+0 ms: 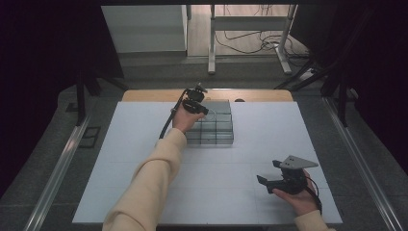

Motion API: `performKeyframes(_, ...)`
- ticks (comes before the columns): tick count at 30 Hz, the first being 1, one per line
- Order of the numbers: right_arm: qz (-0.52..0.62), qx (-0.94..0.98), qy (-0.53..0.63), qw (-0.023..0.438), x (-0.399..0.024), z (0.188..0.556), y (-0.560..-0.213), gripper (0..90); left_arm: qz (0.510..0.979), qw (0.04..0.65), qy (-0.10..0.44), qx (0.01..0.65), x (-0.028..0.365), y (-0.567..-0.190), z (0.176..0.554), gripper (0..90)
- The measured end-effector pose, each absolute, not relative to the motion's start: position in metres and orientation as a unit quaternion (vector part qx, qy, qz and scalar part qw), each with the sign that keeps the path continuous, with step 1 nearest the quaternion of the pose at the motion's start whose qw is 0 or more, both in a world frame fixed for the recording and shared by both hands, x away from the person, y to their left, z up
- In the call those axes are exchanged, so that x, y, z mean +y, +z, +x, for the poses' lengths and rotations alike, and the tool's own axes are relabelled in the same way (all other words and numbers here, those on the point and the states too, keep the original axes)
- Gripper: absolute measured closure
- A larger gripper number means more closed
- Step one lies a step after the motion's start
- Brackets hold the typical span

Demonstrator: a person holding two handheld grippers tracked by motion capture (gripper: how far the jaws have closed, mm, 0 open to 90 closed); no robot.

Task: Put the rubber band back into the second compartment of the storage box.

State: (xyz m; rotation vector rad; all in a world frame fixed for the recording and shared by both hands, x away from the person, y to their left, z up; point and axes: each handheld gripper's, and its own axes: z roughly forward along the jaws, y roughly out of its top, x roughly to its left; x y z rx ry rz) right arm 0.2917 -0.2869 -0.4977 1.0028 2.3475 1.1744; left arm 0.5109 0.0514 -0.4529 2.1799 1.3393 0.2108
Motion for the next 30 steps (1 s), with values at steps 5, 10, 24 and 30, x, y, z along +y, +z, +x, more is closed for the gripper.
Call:
performKeyframes(5,0.353,0.823,0.413,0.167,-0.288,0.291,-0.497,14.0,0.814,0.281,0.078,0.501,0.051,-0.454,0.512,81.8)
performKeyframes(10,0.355,0.822,0.412,0.168,-0.288,0.291,-0.497,14.0,0.817,0.278,0.075,0.499,0.050,-0.454,0.510,81.8)
performKeyframes(24,0.359,0.819,0.415,0.167,-0.290,0.289,-0.497,14.0,0.824,0.256,0.070,0.501,0.047,-0.472,0.509,81.8)
performKeyframes(30,0.358,0.819,0.416,0.166,-0.291,0.289,-0.498,14.0,0.824,0.248,0.073,0.505,0.045,-0.480,0.509,81.8)
